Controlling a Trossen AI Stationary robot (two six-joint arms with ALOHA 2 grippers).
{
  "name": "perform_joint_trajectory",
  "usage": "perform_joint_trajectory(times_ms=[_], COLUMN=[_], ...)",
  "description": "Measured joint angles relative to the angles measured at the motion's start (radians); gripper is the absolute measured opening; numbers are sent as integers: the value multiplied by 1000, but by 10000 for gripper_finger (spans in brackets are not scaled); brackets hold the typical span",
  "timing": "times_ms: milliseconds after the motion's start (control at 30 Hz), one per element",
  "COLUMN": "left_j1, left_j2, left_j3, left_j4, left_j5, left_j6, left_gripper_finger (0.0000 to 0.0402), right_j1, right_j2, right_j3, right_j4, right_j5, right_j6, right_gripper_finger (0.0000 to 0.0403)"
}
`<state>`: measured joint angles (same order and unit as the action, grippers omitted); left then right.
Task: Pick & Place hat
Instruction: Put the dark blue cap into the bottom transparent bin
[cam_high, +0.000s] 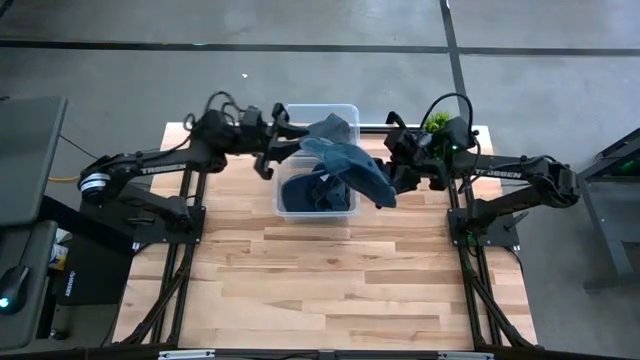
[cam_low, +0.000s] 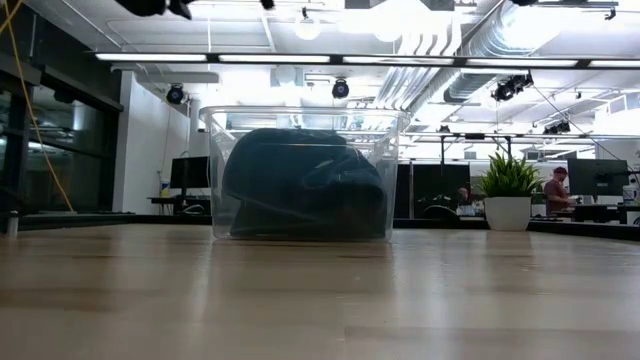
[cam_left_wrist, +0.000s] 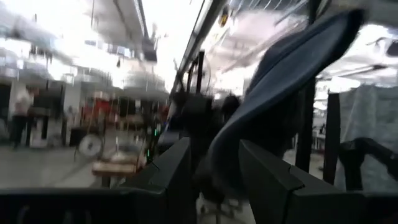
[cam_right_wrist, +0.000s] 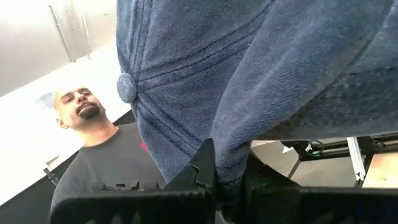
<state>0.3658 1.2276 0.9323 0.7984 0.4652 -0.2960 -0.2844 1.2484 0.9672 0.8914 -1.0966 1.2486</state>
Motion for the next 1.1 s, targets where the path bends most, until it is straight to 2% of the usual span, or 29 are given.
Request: perform_joint_trajectory(times_ms=[167, 433, 1100], left_j1=[-2, -2, -66], left_j2=[82, 109, 146], left_j3=[70, 117, 123], left_j4=[-44, -37, -5], left_j5=[47, 70, 72], left_j6=[1, 3, -1], left_gripper_finger=[136, 136, 136], right_j1=[6, 6, -3], right_j2=[0, -3, -6], right_j3=[0, 0, 0], right_j4=[43, 51, 62], right_j5=[-11, -28, -103], right_j6=[28, 34, 16], right_gripper_finger=[7, 7, 7])
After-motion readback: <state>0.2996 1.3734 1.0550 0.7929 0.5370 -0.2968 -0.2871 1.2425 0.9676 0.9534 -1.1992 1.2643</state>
